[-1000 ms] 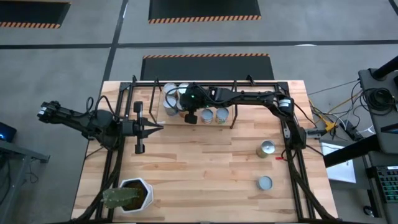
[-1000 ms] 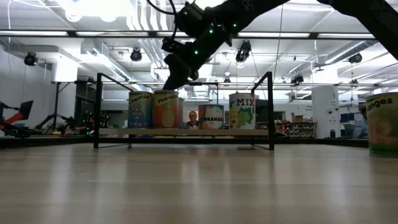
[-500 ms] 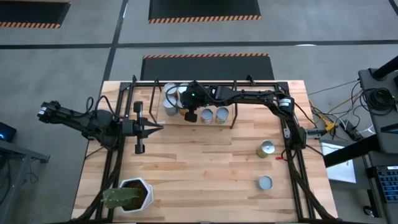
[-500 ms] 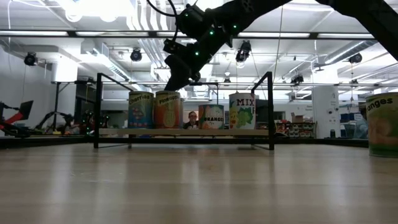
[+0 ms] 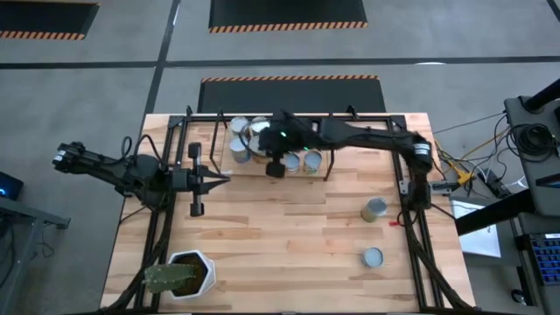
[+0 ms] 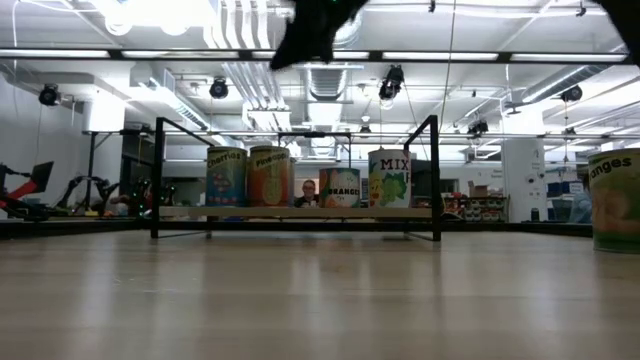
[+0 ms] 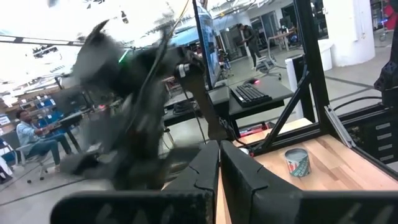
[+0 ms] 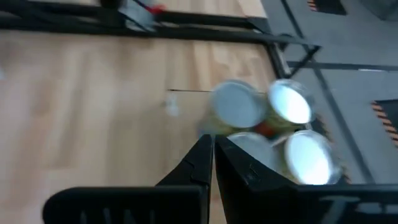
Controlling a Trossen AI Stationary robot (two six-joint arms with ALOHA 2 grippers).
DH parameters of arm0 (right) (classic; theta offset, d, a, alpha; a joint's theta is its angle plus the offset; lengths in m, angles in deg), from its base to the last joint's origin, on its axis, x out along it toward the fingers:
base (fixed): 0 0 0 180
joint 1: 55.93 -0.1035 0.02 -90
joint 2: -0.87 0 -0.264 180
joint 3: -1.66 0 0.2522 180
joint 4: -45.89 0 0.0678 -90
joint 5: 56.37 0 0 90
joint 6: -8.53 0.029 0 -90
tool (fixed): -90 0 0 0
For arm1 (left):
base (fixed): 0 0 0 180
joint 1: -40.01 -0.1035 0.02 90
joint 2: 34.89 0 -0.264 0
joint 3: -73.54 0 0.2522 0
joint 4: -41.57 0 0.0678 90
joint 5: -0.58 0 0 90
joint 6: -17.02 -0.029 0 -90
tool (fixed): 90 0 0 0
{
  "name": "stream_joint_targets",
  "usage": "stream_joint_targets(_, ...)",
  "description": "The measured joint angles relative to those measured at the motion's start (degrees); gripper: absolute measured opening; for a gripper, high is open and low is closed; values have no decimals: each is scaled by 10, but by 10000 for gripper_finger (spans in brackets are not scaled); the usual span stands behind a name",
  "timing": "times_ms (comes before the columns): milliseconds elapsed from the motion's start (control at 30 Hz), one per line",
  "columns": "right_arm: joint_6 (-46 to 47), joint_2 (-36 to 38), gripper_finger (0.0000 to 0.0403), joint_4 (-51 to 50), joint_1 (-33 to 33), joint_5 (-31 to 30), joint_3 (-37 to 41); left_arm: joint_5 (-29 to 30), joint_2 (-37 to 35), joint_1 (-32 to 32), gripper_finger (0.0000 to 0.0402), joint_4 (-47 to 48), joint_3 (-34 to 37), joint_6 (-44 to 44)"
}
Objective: Pick and place cans onto a shelf
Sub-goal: Put the large canned oranges on the shelf
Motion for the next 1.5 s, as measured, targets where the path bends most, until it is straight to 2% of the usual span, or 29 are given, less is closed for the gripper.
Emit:
stream_joint_targets(200, 98, 98, 9, -83, -103, 2, 14, -1, 20, 0, 0, -29, 0, 19)
stream_joint_targets(367, 236, 131, 9, -148, -206, 2, 30, -2, 44, 0, 0, -40, 0, 34)
stream_joint_targets(500, 380, 141, 9, -277, -276, 24, 42, -1, 59, 0, 0, -53, 0, 38)
stream_joint_targets(633, 571, 139, 9, -414, -341, 32, 74, -2, 62, 0, 0, -70, 0, 38)
stream_joint_targets(833, 753, 165, 9, -466, -405, 40, 165, -2, 50, 0, 0, -70, 0, 37)
stream_joint_targets(1000, 831, 219, 9, -465, -412, 19, 281, -1, 46, 0, 0, -70, 0, 29)
stream_joint_targets(1300, 868, 366, 11, -459, -321, -19, 441, -2, 46, 0, 0, -70, -5, 12)
stream_joint_targets(1400, 883, 408, 27, -443, -293, -20, 477, -1, 47, 0, 0, -73, -10, 12)
stream_joint_targets(1500, 891, 438, 65, -430, -278, -20, 506, -1, 49, 0, 0, -70, -10, 12)
